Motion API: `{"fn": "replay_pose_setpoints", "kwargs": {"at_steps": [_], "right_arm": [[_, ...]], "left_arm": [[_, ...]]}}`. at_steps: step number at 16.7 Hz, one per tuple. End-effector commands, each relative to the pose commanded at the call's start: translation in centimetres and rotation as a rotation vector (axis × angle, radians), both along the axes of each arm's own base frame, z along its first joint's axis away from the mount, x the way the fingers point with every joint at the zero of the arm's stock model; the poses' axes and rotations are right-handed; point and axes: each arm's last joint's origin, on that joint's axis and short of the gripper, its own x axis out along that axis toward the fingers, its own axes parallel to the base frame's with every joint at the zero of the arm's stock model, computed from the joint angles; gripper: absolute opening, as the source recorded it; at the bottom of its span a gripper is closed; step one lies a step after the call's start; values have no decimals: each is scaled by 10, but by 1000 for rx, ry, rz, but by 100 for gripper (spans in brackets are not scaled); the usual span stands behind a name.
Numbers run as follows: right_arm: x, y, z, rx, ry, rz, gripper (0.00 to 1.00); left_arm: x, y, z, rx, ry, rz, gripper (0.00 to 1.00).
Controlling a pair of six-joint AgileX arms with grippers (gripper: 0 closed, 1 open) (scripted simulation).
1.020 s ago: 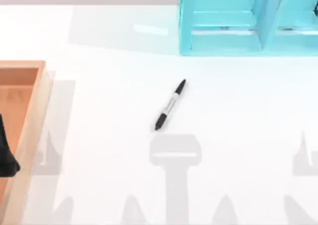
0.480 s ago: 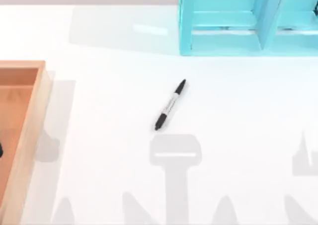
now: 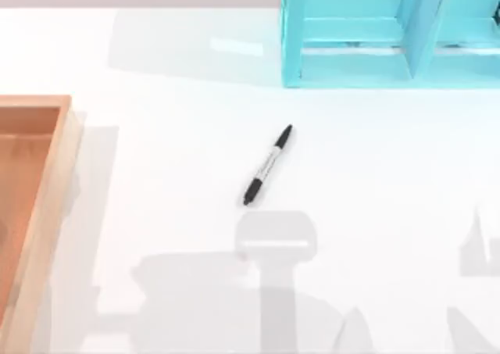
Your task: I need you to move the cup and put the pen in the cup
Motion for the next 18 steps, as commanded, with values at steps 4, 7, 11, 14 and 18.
{"fn": "replay_pose_setpoints", "kwargs": {"at_steps": [4,7,11,14,18], "right_arm": [[0,0,0,0,0,0,100],[0,0,0,0,0,0,100],[0,0,0,0,0,0,100],[0,0,0,0,0,0,100],[0,0,0,0,0,0,100]], "left_arm": [[52,19,-4,-34,276,-7,100],[78,30,-6,-53,387,-12,100],[92,37,-10,-64,442,-15,100],[92,37,-10,-64,442,-15,100],[93,36,-22,-65,446,-16,100]]}}
